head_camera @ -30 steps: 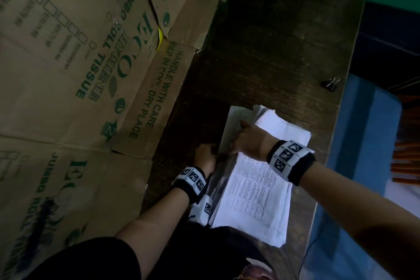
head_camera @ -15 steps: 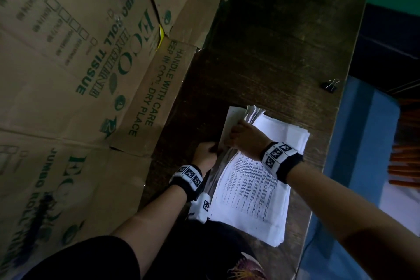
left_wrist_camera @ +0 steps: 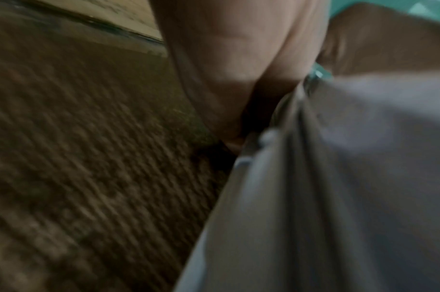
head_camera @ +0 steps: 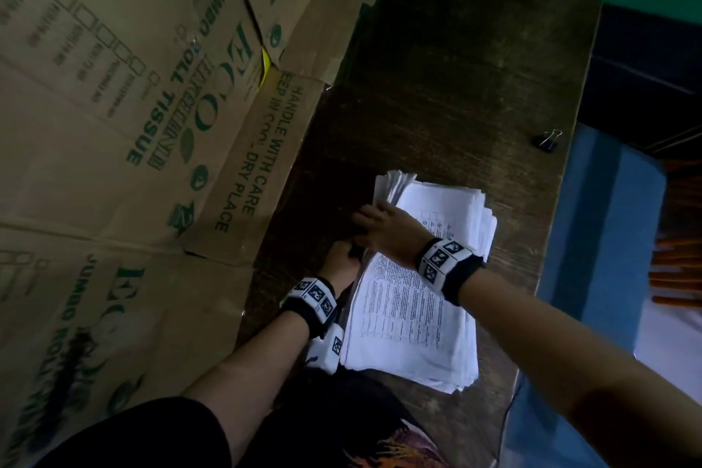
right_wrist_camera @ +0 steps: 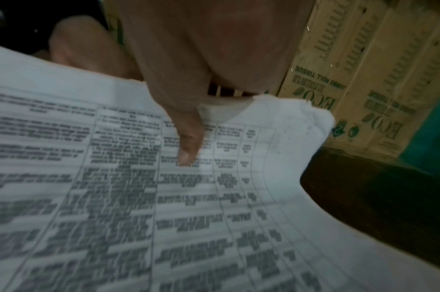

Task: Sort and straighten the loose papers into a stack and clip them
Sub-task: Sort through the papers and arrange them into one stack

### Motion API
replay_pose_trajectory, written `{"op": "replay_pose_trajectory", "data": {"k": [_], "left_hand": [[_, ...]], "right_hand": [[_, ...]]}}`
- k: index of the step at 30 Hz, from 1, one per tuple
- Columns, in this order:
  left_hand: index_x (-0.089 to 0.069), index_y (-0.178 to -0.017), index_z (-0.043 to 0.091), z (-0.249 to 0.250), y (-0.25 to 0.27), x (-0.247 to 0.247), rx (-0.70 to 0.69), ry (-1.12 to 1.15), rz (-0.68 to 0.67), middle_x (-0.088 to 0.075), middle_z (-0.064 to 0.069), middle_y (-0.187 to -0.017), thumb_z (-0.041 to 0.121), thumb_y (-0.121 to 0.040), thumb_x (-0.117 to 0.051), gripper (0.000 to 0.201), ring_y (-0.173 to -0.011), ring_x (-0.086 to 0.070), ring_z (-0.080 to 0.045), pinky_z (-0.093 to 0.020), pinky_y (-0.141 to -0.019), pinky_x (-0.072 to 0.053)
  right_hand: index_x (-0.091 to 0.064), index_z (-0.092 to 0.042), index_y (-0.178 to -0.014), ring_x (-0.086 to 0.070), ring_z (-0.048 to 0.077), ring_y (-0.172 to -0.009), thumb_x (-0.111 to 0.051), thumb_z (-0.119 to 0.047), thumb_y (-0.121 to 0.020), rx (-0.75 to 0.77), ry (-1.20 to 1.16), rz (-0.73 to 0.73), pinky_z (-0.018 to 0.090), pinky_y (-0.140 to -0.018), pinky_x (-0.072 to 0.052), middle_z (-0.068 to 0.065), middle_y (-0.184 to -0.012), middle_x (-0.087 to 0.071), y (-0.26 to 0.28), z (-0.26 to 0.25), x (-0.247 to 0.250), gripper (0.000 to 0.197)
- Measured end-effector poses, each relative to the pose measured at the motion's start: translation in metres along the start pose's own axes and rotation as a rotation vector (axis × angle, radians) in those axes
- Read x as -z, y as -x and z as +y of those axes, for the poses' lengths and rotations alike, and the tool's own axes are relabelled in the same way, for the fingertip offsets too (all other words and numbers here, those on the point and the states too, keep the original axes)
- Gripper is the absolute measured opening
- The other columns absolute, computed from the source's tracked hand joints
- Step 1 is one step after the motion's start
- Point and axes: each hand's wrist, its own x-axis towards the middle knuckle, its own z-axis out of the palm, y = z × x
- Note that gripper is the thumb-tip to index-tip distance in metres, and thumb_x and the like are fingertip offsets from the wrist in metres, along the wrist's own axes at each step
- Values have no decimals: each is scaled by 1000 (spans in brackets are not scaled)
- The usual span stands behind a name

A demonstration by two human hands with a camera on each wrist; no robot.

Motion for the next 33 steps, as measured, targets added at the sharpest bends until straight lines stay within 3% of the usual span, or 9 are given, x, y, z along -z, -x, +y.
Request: {"op": "replay_pose_trajectory", "data": {"k": [3, 8, 12, 20, 24, 29, 31, 32, 33], "left_hand": [[-66, -94, -4, -2, -1, -1, 45, 181, -16, -65, -14, -89, -2, -94, -43, 23, -79, -57, -15, -28, -71, -43], [-69, -104, 13, -1, 5, -3, 82, 198, -88, -70, -12, -105, 16, -93, -55, 18, -95, -64, -22, -35, -87, -48], [-68, -111, 9, 2, 8, -10, 29, 7, -23, -70, -13, -109, 9, -92, -55, 23, -102, -64, -25, -28, -87, -47], [-73, -89, 4, 2, 11, -14, -11, 27, 58, -74, -15, -89, 0, -82, -61, 15, -86, -68, -22, -36, -81, -53], [-56, -124, 7, 2, 10, -9, 17, 114, 56, -68, -10, -112, 1, -84, -63, 41, -102, -65, -23, -38, -93, -51], [-56, -122, 8, -4, 11, -11, 9, 104, 44, -66, -14, -116, 5, -87, -62, 35, -106, -63, -28, -34, -91, -50], [-49, -129, 10, -2, 13, -10, 65, 85, 25, -60, -13, -124, 19, -97, -52, 33, -108, -59, -26, -25, -84, -42], [-45, -133, 12, 1, 15, -8, 96, 95, -5, -56, -14, -130, 27, -100, -45, 37, -112, -56, -26, -24, -85, -38], [-38, -139, 13, 4, 18, -9, 120, 112, -53, -50, -15, -137, 34, -101, -40, 44, -119, -52, -27, -25, -88, -36]], "right_hand": [[-65, -25, -113, -59, 25, -102, -61, -9, -74, -33, -34, 54, 40, -87, -47, -1, -114, -64, 14, 2, -6, 42], [-71, -35, -94, -63, 20, -85, -79, -10, -65, -44, -22, -61, 37, -87, -42, -11, -80, -69, 22, 10, -4, 39], [-68, -29, -112, -61, 25, -106, -52, -5, -89, -34, -74, -204, 38, -104, -26, 0, -104, -71, 23, 14, 9, 37], [-69, -12, -114, -52, 23, -121, -53, -16, -92, -70, -253, -475, 27, -111, -20, 4, -120, -67, -3, 5, -3, 28], [-75, -29, -95, -60, 21, -113, -73, -18, -76, -81, -99, -203, 37, -105, -37, -6, -108, -70, 6, -4, -12, 22], [-47, -25, -136, -37, 31, -137, -69, -11, -66, -551, -357, 72, 60, -109, -31, 11, -144, -45, 55, -13, -34, 74], [-32, -27, -143, -26, 30, -141, -69, -32, -80, -994, -570, 119, 59, -98, -34, 10, -150, -29, 86, -17, -45, 73], [-25, -26, -146, -19, 31, -143, -61, -43, -88, -1270, -735, 100, 46, -109, -11, 10, -154, -20, 105, -19, -49, 71], [-19, -22, -149, -12, 34, -145, -52, -50, -93, -1542, -916, 64, 56, -116, -10, 13, -157, -12, 123, -23, -54, 71]]}}
